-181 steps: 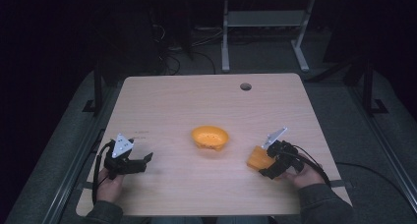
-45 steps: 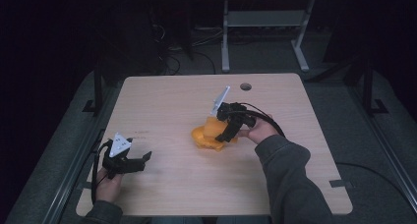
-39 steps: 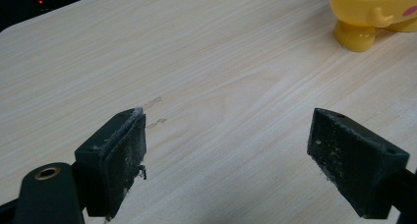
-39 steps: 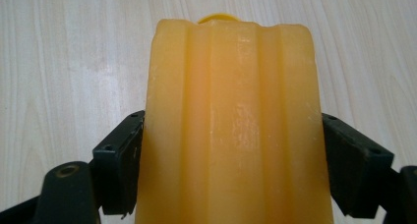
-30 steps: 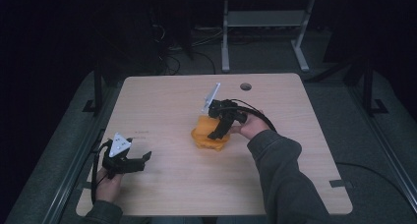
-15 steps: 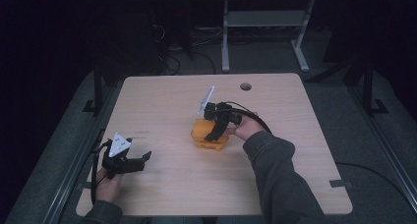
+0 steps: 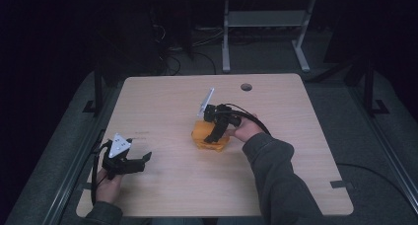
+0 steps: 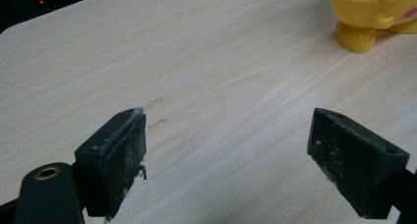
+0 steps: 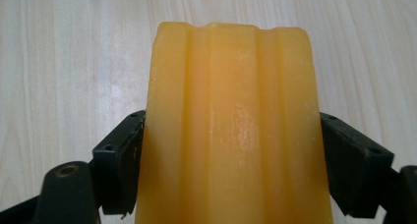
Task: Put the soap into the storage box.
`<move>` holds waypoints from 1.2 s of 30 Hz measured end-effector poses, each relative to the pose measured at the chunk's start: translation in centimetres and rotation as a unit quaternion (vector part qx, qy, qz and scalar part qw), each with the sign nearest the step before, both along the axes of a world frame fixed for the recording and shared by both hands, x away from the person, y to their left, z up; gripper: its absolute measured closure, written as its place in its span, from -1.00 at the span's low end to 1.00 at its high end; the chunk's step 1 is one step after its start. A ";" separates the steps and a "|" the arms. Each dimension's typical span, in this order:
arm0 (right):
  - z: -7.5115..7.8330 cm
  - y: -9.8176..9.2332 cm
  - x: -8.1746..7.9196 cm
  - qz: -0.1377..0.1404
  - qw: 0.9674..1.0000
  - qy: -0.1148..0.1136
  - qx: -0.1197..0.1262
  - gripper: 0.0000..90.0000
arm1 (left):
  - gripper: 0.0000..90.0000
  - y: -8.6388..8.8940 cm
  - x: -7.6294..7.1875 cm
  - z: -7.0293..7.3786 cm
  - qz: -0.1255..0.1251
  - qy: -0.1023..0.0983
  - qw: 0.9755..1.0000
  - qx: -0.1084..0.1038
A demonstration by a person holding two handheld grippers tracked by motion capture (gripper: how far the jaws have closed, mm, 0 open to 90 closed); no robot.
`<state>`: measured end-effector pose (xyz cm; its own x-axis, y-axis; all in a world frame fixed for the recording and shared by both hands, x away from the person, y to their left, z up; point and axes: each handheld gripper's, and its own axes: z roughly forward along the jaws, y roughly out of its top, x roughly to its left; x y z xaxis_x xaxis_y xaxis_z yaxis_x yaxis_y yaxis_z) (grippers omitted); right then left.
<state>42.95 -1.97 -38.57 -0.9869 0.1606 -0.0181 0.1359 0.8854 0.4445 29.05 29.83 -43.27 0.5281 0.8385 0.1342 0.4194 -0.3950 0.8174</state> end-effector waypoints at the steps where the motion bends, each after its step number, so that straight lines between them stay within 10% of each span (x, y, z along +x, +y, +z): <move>1: 0.0 0.0 0.0 0.000 1.000 0.000 0.000 -0.55 | -0.69 0.0 0.0 0.0 0.000 0.000 1.000 0.000; 36: -0.6 -0.2 -0.1 -0.007 1.000 0.007 0.005 -0.56 | -0.69 -0.1 0.0 0.0 -0.001 0.002 1.000 0.001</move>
